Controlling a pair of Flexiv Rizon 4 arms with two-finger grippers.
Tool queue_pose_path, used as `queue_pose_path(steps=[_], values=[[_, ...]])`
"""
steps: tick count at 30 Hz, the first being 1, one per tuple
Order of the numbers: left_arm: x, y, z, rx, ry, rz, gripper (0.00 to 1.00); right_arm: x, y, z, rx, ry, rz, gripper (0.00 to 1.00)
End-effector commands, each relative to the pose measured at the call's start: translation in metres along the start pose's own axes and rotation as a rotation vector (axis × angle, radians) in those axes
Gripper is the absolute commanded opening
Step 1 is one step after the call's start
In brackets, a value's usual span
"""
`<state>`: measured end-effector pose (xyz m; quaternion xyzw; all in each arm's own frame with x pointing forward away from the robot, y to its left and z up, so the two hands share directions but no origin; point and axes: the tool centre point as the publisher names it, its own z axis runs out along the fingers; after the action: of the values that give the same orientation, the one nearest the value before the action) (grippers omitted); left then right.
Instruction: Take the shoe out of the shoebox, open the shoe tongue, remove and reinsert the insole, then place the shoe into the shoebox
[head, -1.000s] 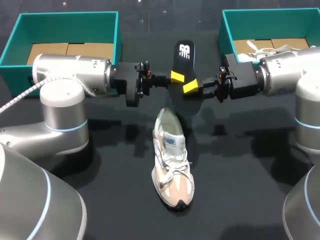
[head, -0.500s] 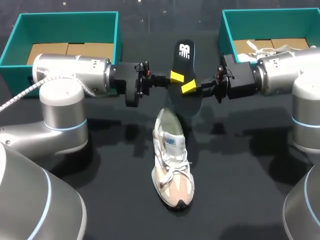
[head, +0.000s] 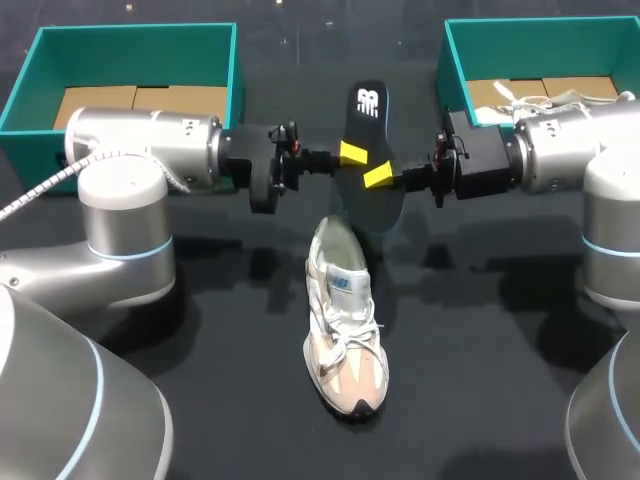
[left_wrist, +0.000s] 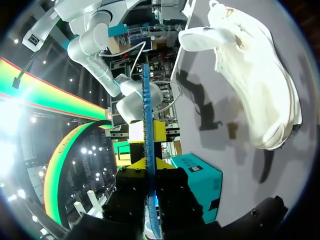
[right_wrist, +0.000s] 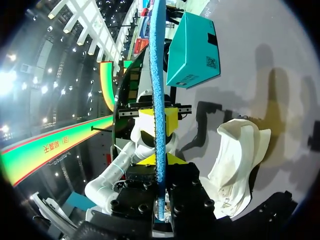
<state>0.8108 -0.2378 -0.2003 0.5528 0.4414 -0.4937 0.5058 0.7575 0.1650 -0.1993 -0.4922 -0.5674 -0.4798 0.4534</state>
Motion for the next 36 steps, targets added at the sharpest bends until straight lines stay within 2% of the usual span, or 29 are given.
queue_pose_path(steps=[1,9,10,22,24,25,27,30,32,33,34,36], values=[[0.001,-0.006,-0.006,-0.006,0.007,-0.027,1.00,-0.002,0.003,-0.001,-0.007,0.003,-0.012,0.00],[-0.008,-0.031,-0.040,-0.022,0.058,-0.204,1.00,-0.002,0.014,-0.009,-0.021,0.013,-0.091,0.00],[-0.010,-0.033,-0.045,-0.061,0.108,-0.242,1.00,-0.003,0.016,-0.009,-0.032,-0.003,-0.132,0.00],[-0.010,-0.033,-0.045,-0.061,0.108,-0.242,1.00,-0.004,0.018,-0.009,-0.033,-0.022,-0.152,0.00],[-0.001,-0.032,-0.037,-0.062,0.108,-0.367,1.00,-0.004,0.018,-0.009,-0.033,-0.022,-0.152,0.00],[0.001,-0.032,-0.034,-0.098,0.146,-0.405,1.00,-0.004,0.018,-0.009,-0.033,-0.022,-0.152,0.00],[0.000,-0.036,-0.036,-0.105,0.180,-0.487,1.00,-0.002,0.021,-0.008,-0.009,-0.020,-0.199,0.00],[-0.007,-0.039,-0.046,-0.102,0.214,-0.621,1.00,0.001,0.028,-0.007,0.006,-0.017,-0.270,0.00],[-0.012,-0.040,-0.058,-0.056,0.193,-0.756,1.00,0.002,0.032,-0.005,0.021,-0.010,-0.323,0.00],[-0.015,-0.039,-0.065,-0.064,0.213,-0.854,1.00,0.000,0.034,-0.001,0.029,-0.034,-0.352,0.00],[-0.016,-0.040,-0.068,-0.101,0.261,-0.856,1.00,0.000,0.034,-0.001,0.029,-0.034,-0.352,0.00],[-0.016,-0.040,-0.068,-0.101,0.261,-0.856,1.00,0.000,0.034,-0.001,0.029,-0.034,-0.352,0.00]])
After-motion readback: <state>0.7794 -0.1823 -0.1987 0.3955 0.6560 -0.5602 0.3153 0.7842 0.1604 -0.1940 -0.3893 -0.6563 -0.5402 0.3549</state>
